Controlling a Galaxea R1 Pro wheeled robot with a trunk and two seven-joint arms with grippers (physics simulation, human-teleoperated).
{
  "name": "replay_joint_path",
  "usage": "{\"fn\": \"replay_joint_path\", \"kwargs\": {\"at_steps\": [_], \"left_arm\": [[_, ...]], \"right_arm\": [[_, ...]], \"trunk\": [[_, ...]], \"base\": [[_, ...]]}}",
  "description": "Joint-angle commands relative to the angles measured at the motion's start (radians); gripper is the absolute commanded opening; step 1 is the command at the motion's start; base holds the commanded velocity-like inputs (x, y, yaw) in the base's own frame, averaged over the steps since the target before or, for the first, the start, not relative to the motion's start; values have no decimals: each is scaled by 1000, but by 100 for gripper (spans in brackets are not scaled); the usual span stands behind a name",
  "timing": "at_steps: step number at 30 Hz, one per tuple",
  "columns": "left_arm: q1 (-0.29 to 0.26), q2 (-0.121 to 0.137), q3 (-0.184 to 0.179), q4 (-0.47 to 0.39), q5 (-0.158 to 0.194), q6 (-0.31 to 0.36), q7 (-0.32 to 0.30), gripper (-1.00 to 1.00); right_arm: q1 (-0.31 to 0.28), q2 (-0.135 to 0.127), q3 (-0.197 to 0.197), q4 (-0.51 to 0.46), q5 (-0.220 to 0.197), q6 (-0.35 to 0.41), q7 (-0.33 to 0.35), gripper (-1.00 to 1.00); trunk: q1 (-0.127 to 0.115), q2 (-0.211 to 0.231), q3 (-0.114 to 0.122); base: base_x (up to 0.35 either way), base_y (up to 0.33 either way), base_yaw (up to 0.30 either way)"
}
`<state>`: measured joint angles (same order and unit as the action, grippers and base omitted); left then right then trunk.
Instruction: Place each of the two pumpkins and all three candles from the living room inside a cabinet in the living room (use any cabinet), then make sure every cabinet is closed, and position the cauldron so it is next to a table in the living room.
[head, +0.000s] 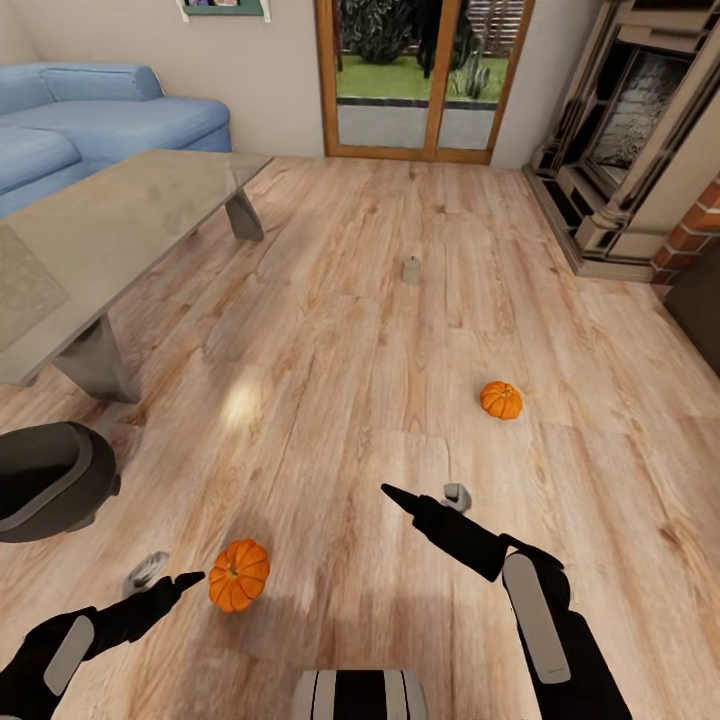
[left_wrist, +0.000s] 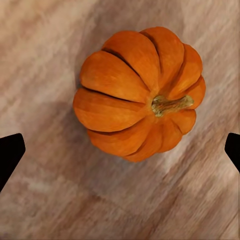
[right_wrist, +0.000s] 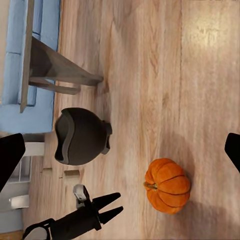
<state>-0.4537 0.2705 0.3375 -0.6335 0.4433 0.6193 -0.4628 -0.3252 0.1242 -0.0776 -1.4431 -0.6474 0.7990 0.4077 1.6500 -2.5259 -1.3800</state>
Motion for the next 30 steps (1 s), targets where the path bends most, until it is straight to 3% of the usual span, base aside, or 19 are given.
{"fn": "replay_joint_path", "kwargs": {"at_steps": [1,5,13,20,30], "left_arm": [[0,-1,0,0,0,0,0,100],[0,-1,0,0,0,3,1,100],[0,0,0,0,0,3,1,100],[0,1,0,0,0,3,1,100],[0,1,0,0,0,3,1,100]], "right_arm": [[0,6,-1,2,2,-6,0,100],[0,19,10,23,4,-25,0,100],[0,21,55,58,7,-57,0,100],[0,21,60,61,8,-58,0,100],[0,20,60,61,7,-56,0,100]], "trunk": [[0,0,0],[0,0,0],[0,0,0],[0,0,0],[5,-2,-39]], "base": [[0,0,0],[45,1,0],[185,28,0],[29,4,0],[1,0,0]]}}
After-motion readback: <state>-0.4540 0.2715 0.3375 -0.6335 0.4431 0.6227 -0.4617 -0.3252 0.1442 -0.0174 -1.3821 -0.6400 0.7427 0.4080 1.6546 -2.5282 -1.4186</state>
